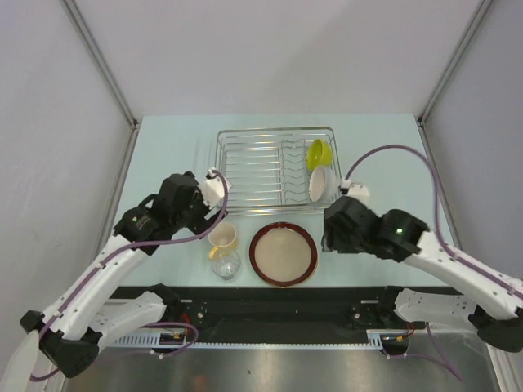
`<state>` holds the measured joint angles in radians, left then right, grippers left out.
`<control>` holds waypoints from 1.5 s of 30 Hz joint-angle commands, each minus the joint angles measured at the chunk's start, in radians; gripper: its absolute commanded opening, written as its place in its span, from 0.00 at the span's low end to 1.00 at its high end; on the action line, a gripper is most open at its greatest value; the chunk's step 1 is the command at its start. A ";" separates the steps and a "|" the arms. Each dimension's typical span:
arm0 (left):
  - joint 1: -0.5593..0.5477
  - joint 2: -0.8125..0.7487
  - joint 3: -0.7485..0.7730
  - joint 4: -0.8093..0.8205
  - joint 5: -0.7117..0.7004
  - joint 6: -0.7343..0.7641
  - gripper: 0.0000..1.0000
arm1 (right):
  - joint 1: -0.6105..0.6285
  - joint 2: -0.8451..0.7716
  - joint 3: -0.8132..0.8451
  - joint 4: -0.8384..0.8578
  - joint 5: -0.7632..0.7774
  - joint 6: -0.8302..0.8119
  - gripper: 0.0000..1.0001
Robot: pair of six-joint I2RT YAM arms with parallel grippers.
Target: Load the mixed dishes into the dish rack
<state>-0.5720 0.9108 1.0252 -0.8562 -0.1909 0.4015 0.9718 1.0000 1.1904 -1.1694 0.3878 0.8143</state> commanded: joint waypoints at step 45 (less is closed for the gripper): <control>-0.404 0.378 -0.254 0.373 0.085 0.299 1.00 | -0.235 0.167 -0.528 0.655 -0.379 0.166 0.51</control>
<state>-0.9714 1.3186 0.7979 -0.4740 -0.1581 0.6308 0.7418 1.1835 0.6682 -0.5484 0.0261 0.9680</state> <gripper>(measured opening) 0.996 0.510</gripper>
